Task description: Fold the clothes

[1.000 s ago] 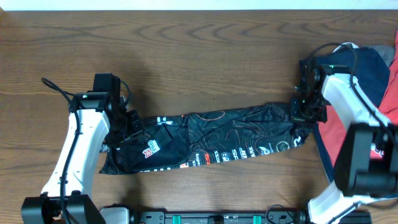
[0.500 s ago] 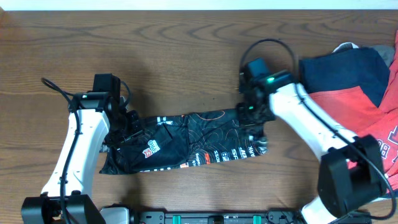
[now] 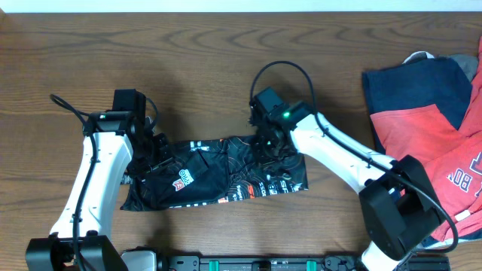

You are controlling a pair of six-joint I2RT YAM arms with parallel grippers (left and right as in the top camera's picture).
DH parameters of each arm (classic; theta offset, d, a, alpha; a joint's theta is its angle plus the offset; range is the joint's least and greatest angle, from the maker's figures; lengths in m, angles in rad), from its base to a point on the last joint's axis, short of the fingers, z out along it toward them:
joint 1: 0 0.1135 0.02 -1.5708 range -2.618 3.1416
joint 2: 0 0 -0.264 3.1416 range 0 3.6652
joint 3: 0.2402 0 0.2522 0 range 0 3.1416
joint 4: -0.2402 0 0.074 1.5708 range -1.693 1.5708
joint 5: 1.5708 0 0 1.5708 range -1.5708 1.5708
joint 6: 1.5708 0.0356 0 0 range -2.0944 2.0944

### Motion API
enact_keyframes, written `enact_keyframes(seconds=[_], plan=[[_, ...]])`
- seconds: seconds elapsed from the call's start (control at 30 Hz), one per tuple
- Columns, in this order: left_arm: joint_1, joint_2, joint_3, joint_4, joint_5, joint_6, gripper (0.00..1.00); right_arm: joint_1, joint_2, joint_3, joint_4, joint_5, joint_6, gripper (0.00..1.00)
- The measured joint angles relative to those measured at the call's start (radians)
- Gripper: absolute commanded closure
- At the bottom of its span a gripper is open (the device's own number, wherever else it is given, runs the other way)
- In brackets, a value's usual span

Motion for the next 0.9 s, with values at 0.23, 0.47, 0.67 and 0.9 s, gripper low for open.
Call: enact_keyframes(seconds=[0.23, 0.47, 0.67, 0.9], plan=[[0.000, 0.000, 0.000, 0.000, 0.000, 0.000, 0.57, 0.047, 0.000, 0.000, 0.061, -0.129, -0.054, 0.60], [0.000, 0.000, 0.000, 0.000, 0.000, 0.000, 0.57, 0.034, 0.000, 0.000, 0.039, -0.159, -0.134, 0.59], [0.000, 0.000, 0.000, -0.002, -0.027, 0.002, 0.41, -0.056, -0.008, 0.000, -0.019, 0.010, -0.077, 0.52], [0.000, 0.000, -0.010, 0.001, -0.091, 0.003, 0.21, -0.154, -0.099, 0.000, -0.052, 0.107, -0.046, 0.53]])
